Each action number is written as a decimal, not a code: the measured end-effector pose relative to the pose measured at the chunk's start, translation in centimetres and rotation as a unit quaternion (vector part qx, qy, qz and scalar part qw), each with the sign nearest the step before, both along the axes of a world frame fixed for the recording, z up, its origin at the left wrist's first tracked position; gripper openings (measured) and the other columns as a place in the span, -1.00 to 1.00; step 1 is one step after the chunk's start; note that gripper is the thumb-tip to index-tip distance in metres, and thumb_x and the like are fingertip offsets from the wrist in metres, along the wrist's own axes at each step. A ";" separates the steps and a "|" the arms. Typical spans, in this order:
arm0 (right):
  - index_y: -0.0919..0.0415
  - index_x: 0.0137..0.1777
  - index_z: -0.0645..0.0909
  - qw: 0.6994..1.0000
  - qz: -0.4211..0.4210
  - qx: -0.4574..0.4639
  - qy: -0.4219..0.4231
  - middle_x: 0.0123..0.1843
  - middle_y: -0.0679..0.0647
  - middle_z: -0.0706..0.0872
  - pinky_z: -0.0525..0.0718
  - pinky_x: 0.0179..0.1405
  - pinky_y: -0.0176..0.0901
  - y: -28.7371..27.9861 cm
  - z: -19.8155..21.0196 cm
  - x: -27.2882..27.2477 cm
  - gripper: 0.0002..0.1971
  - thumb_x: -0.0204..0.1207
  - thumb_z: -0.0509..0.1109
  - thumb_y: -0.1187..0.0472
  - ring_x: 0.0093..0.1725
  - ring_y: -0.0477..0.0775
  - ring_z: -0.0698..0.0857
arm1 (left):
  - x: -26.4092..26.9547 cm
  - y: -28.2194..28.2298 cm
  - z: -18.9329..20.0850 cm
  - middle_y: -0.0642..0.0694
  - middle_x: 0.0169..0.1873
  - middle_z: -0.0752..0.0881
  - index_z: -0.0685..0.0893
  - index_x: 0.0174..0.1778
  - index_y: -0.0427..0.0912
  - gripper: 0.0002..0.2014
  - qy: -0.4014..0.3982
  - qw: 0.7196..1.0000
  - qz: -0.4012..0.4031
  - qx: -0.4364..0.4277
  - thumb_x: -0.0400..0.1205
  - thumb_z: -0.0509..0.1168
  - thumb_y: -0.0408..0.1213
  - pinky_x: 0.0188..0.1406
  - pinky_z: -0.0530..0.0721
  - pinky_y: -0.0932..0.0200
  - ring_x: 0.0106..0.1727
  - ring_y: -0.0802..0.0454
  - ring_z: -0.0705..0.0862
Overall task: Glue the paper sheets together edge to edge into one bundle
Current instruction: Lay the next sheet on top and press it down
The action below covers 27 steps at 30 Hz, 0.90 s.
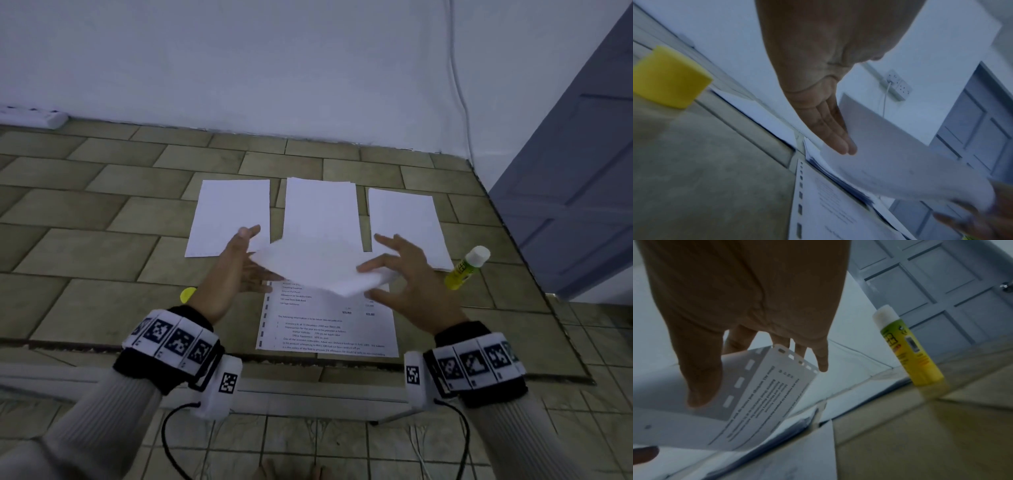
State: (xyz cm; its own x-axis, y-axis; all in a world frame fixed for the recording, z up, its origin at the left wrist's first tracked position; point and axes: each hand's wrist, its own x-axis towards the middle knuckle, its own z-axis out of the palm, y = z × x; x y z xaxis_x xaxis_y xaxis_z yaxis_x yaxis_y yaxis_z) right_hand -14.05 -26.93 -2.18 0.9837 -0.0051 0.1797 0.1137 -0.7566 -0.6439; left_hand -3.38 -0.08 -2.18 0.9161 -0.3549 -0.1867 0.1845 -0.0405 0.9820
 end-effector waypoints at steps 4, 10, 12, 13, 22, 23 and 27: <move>-0.30 0.04 0.61 1.000 0.010 0.004 0.003 0.60 -0.10 0.29 0.08 0.54 -0.05 0.2 -1.4 -0.7 -0.55 0.32 0.63 0.24 0.67 0.09 0.07 | 0.1 0.3 -0.6 -0.07 -0.06 0.77 0.53 0.37 0.00 -0.69 -0.001 0.998 -0.024 0.064 0.71 0.27 -0.31 -0.33 0.75 0.23 -0.20 0.16 0.78; -0.37 0.14 0.54 0.997 -0.018 0.056 0.056 0.68 -0.14 0.07 0.14 0.52 -0.13 -0.4 -1.3 -1.4 -0.45 0.33 0.63 0.25 0.66 -0.12 0.02 | 0.2 1.3 -2.6 0.12 -0.11 0.73 0.74 0.11 0.09 -0.63 -0.073 0.984 -0.086 0.139 0.62 0.35 -0.52 -0.01 0.64 0.44 -0.03 0.25 0.65; -0.34 0.29 0.48 0.987 -0.035 0.125 0.095 0.66 -0.20 0.10 0.40 0.39 -0.27 -0.9 -1.0 -1.5 -0.32 0.30 0.64 0.27 0.60 -0.16 0.17 | 0.1 1.5 -2.8 -0.06 -0.10 0.57 0.79 0.10 0.17 -0.62 -0.076 0.983 -0.095 0.137 0.63 0.36 -0.48 0.18 0.61 0.26 -0.05 0.16 0.59; -0.32 0.37 0.44 0.978 -0.040 0.172 0.109 0.62 -0.24 0.18 0.54 0.26 -0.32 -1.2 -1.0 -1.5 -0.24 0.28 0.65 0.29 0.56 -0.09 0.30 | 0.0 1.6 -2.7 -0.09 -0.16 0.48 0.78 0.11 0.17 -0.62 -0.074 0.984 -0.096 0.129 0.63 0.35 -0.48 0.14 0.58 0.15 -0.11 0.03 0.52; 0.02 0.13 0.65 0.955 -0.096 0.240 0.144 0.11 0.23 0.73 0.77 -0.07 -0.20 -2.7 -1.4 -1.5 -0.66 0.41 0.55 0.35 -0.07 0.04 0.77 | -1.4 1.0 -2.1 -0.21 -0.02 0.74 0.69 0.19 -0.05 -0.66 -0.027 0.994 -0.070 0.080 0.61 0.34 -0.55 -0.05 0.72 0.34 -0.17 0.34 0.72; 0.04 0.05 0.67 0.959 -0.109 0.219 0.141 0.07 0.25 0.73 0.76 -0.12 -0.29 -2.6 -1.7 -1.6 -0.73 0.43 0.53 0.36 -0.11 0.04 0.75 | -1.5 0.9 -2.1 -0.19 -0.03 0.68 0.68 0.21 -0.09 -0.66 -0.025 0.994 -0.074 0.082 0.61 0.33 -0.55 -0.11 0.71 0.38 -0.22 0.34 0.71; 0.12 0.11 0.69 0.975 -0.115 0.126 0.144 -0.17 0.05 0.69 0.59 -0.30 -0.49 -1.7 -1.9 -1.9 -0.73 0.43 0.53 0.34 -0.27 -0.12 0.63 | -1.5 1.1 -2.7 -0.11 -0.14 0.81 0.74 0.07 -0.02 -0.75 -0.032 0.991 -0.054 0.117 0.59 0.41 -0.45 -0.22 0.68 0.40 -0.04 0.12 0.74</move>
